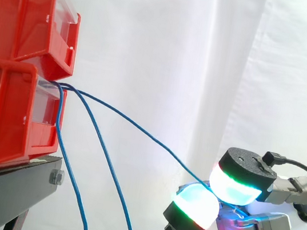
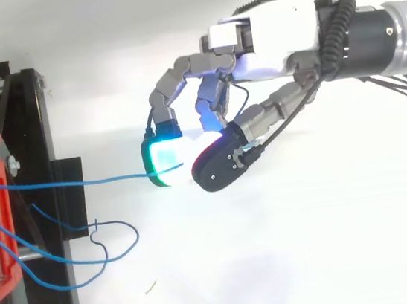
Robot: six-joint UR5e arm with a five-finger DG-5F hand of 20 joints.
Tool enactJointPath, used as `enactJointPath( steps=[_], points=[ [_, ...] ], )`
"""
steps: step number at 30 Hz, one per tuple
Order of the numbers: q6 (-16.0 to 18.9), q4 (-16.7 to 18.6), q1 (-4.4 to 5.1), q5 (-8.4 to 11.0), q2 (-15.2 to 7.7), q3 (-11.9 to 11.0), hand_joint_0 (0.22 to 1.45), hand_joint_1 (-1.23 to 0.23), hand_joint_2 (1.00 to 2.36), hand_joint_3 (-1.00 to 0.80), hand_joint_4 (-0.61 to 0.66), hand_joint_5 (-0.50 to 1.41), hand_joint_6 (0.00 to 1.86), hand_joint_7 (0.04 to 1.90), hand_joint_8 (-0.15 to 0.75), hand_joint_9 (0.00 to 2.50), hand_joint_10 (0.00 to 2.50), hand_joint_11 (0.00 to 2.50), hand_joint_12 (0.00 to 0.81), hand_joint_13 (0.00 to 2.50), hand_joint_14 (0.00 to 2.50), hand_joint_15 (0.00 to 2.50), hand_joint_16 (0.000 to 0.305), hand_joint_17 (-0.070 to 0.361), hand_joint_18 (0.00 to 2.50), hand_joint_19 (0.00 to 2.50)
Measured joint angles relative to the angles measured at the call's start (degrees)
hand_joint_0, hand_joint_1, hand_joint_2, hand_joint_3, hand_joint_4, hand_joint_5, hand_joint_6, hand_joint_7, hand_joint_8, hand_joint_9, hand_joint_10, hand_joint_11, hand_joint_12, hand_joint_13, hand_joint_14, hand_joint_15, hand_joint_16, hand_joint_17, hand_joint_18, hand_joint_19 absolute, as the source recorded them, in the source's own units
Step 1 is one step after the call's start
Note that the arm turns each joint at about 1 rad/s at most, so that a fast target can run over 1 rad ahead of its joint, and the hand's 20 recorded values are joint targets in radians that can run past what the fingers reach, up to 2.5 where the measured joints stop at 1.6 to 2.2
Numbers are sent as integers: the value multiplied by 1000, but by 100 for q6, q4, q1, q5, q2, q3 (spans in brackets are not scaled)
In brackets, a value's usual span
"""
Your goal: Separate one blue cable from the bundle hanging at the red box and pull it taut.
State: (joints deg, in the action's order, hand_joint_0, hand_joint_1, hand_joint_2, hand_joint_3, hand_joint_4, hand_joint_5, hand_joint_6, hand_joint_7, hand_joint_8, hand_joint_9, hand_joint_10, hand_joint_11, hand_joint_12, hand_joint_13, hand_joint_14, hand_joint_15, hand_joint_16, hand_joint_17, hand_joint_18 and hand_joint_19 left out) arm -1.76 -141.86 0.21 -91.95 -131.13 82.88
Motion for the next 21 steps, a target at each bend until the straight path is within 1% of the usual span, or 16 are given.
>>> enactJointPath(
  steps=[3,4,5,6,10,11,21],
  points=[
    [0,0,-1,0,0,0,691,-814,1016,-173,114,-200,894,932,335,1136,770,1317,362,1385,1,1537,47,105,1135,988],
    [0,0,-1,1,0,0,691,-814,1017,-173,114,-200,894,932,338,1134,770,1330,372,1386,2,1535,47,105,1132,987],
    [0,0,0,0,0,0,692,-813,1017,-175,114,-200,894,932,344,1134,770,1339,362,1385,2,1536,46,104,1133,987],
    [0,0,1,0,0,0,691,-814,1017,-173,114,-200,894,932,343,1135,765,1332,371,1385,2,1538,46,104,1133,986],
    [0,0,3,0,0,0,690,-814,1017,-170,115,-200,894,923,341,1135,765,1333,372,1386,2,1535,46,105,1131,986],
    [0,0,4,1,0,0,691,-814,1017,-171,116,-200,893,933,342,1138,763,1329,362,1385,3,1537,47,105,1133,984],
    [0,0,2,1,0,-1,690,-815,1017,-171,113,-199,892,930,340,1142,755,1335,369,1386,2,1537,47,105,1132,977]
  ],
)
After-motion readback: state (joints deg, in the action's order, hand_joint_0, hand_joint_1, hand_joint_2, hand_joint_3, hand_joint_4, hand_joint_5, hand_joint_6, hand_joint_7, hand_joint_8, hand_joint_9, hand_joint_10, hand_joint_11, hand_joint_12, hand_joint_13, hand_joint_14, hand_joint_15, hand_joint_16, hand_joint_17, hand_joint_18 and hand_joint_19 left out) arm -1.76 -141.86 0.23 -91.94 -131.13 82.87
